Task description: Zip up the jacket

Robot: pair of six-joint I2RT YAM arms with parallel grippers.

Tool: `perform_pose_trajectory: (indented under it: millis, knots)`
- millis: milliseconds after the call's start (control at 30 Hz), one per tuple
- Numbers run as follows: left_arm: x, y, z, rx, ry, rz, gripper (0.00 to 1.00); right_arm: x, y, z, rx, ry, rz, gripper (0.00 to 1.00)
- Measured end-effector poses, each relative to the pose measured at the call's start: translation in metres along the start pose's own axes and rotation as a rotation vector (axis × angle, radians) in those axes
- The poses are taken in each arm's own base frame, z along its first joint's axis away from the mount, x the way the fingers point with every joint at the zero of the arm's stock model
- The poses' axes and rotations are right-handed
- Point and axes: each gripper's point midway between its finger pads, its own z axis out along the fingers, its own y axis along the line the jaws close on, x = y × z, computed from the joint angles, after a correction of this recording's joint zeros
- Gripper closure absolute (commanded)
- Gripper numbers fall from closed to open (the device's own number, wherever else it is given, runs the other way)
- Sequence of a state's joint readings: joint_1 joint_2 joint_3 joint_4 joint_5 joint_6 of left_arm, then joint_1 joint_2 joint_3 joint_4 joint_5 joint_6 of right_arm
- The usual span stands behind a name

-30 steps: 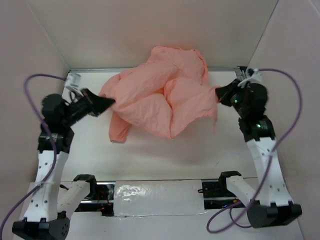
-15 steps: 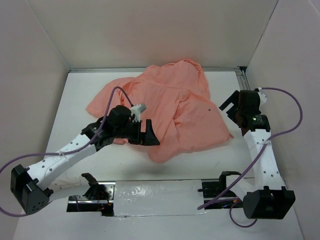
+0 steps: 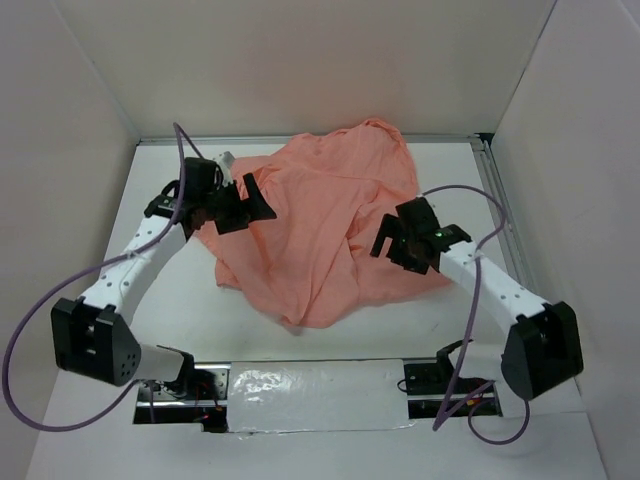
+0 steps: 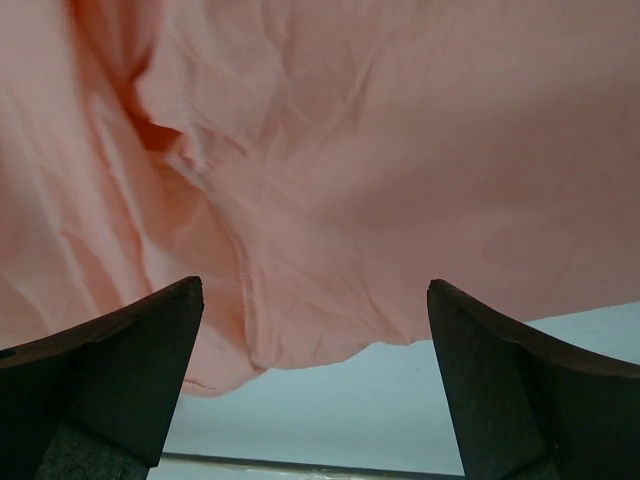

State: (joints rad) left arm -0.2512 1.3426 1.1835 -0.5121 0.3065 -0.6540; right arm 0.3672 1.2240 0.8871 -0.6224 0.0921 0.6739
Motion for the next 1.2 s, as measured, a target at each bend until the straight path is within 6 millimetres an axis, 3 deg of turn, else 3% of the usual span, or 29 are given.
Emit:
perform_pose_trajectory:
  millis: [100,233,400,500,733,933,1033,1133,1200]
  knots:
    - [-0.010,0.025,0.020,-0.063,0.020,-0.054,0.01,0.017,-0.007,0.019,0.062,0.065,0.005,0.00]
    - [-0.014,0.079,0.034,-0.146,0.063,-0.201,0.01,0.014,-0.011,0.022,0.084,0.054,0.010,0.00]
    - [-0.045,0.170,0.010,-0.231,-0.036,-0.486,0.01,0.008,-0.003,0.025,0.048,0.032,-0.033,0.00]
    - [-0.058,0.206,-0.001,-0.270,-0.090,-0.600,0.01,0.009,-0.002,0.034,0.056,0.040,-0.038,0.00]
    - [-0.086,0.260,0.021,-0.356,-0.083,-0.723,0.01,0.006,-0.002,0.044,0.050,0.048,-0.024,0.00]
    - [-0.075,0.314,0.025,-0.438,-0.078,-0.849,0.01,-0.009,-0.007,0.034,0.024,-0.003,0.001,0.00]
    - [-0.078,0.326,0.023,-0.430,-0.085,-0.904,0.01,-0.013,-0.006,0.027,0.002,-0.029,0.004,0.00]
    - [-0.094,0.332,0.028,-0.416,-0.115,-0.885,0.09,-0.016,-0.006,0.022,-0.013,-0.051,0.004,0.00]
    - [-0.103,0.331,0.036,-0.393,-0.120,-0.880,0.31,-0.018,-0.006,0.018,-0.019,-0.064,0.005,0.00]
